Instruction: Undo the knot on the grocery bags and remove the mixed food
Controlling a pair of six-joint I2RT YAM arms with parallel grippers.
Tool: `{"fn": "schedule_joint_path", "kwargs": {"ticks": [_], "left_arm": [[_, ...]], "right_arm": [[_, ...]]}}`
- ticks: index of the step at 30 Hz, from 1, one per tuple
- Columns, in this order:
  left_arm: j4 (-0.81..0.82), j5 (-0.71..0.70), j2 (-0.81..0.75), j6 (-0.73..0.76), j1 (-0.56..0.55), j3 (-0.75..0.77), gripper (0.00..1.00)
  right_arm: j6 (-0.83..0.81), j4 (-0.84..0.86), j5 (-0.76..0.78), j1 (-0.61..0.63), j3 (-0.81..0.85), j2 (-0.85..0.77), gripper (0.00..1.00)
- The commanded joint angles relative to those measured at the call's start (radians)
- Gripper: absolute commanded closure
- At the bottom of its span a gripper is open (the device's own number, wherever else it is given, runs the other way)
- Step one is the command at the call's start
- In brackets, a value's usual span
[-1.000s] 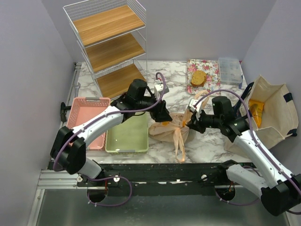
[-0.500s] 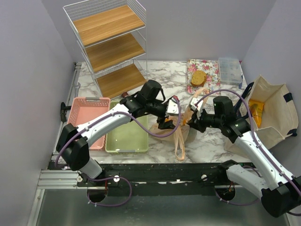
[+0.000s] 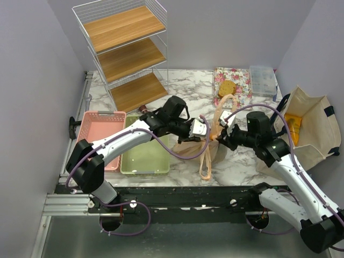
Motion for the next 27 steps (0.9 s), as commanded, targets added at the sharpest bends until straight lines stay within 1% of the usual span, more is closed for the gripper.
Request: {"fn": "schedule_joint_path", "kwargs": {"ticks": [1,7,8,10,11,12,13,14,15,16,18,21,25,26,27], "left_arm": [[-0.041,-0.030,-0.092,0.017,0.051,-0.093,1.00],[-0.024,-0.038,-0.182,0.072,0.133,-0.203,1.00],[-0.025,-0.037,-0.188,0.076,0.148,-0.210,1.00],[-0.043,-0.038,-0.205,0.117,0.140,-0.204,1.00],[-0.023,-0.046,-0.219,0.111,0.120,-0.203,0.91],[0.003,-0.046,-0.229,0.095,0.101,-0.198,0.69],[0.031,-0.048,-0.232,0.066,0.079,-0.187,0.51],[0.066,-0.052,-0.229,0.019,0.061,-0.176,0.41],[0.093,-0.056,-0.221,-0.022,0.044,-0.157,0.34],[0.122,-0.056,-0.209,-0.049,0.030,-0.144,0.32],[0.159,-0.054,-0.173,-0.093,0.008,-0.107,0.31],[0.169,-0.043,-0.091,-0.156,-0.003,-0.032,0.30],[0.151,-0.065,0.022,-0.167,-0.009,0.031,0.28],[0.137,-0.065,0.042,-0.161,-0.010,0.041,0.32],[0.124,-0.064,0.062,-0.153,-0.012,0.050,0.40]], "right_arm": [[0.003,0.016,0.125,0.003,0.012,-0.035,0.99],[-0.016,-0.014,0.168,0.003,-0.002,-0.066,0.99],[-0.016,-0.013,0.161,0.003,0.000,-0.069,1.00],[0.002,0.007,0.095,0.003,0.011,-0.065,0.99],[0.013,0.019,0.059,0.003,0.021,-0.053,0.99],[0.031,0.029,0.034,0.003,0.038,-0.035,0.99],[0.039,0.033,0.008,0.003,0.052,-0.009,0.99],[0.045,0.033,-0.008,0.003,0.071,0.021,1.00],[0.047,0.032,-0.025,0.003,0.088,0.038,0.99],[0.049,0.034,-0.037,0.003,0.099,0.054,0.99],[0.056,0.057,-0.057,0.003,0.106,0.058,0.99],[0.050,0.071,-0.079,0.003,0.106,0.058,0.99],[0.033,0.052,-0.093,0.004,0.119,0.061,0.99],[0.035,0.052,-0.095,0.003,0.122,0.059,0.99],[0.036,0.052,-0.094,0.003,0.122,0.058,0.99]]}}
